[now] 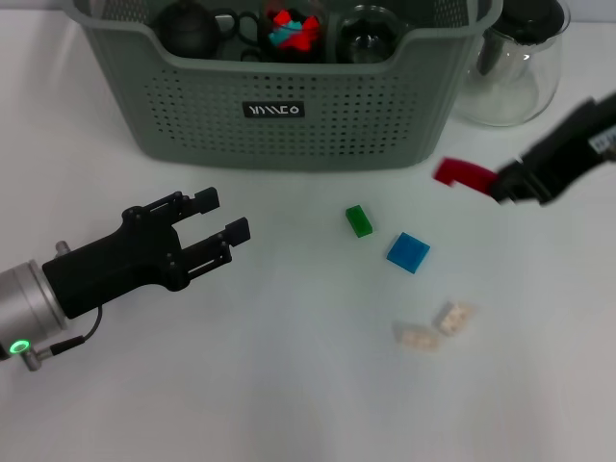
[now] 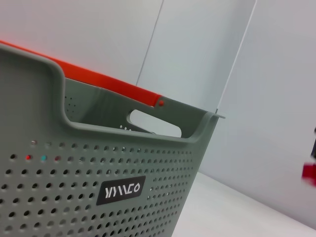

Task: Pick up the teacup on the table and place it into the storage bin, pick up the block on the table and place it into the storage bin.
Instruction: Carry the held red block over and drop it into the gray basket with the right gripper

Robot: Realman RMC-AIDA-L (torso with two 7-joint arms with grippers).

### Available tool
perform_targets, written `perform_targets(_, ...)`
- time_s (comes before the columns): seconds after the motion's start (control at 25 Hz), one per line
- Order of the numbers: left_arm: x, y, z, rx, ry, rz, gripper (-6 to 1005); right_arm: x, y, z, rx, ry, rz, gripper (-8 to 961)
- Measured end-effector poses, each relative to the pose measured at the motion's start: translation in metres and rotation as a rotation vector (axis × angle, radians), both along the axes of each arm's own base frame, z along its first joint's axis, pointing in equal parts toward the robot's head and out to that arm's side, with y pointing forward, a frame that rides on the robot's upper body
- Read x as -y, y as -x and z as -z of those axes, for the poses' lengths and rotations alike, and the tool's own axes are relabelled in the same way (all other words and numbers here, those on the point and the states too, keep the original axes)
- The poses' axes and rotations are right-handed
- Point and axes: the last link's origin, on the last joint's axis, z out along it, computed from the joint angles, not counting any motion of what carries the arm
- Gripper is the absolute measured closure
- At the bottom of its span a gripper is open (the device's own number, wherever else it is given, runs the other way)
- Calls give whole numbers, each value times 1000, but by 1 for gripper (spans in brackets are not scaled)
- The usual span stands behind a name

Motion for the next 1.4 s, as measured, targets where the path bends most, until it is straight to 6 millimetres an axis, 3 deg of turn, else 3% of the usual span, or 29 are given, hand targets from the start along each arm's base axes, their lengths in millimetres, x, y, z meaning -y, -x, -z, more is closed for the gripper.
perform_targets(0.36, 0, 0, 1, 2, 1, -2, 339, -37, 57, 6, -229, -175, -237, 823)
perform_targets(0.52, 0, -1, 1, 3, 1, -1, 339, -70, 76, 14, -241, -299, -249, 827)
perform_targets(0.6, 0, -1, 1, 3, 0, 0, 339, -99, 85, 29, -189, -370, -230, 827)
perform_targets(0.72, 0, -1, 1, 4, 1, -2, 339, -117, 89, 41, -155, -394, -217, 828)
perform_targets(0.8, 1, 0, 2, 5, 1, -5, 339, -140, 93, 69, -100, -373, -183, 829)
perform_targets(1.0, 2, -1, 3, 11, 5, -7, 339, -161, 90, 98, -22, -380, -153, 831)
perform_targets(1.16, 0, -2, 3, 12, 7, -2, 339, -169, 88, 111, 4, -403, -160, 830)
perform_targets(1.4, 0, -3, 4, 12, 7, 0, 339, -171, 83, 116, -7, -413, -163, 829)
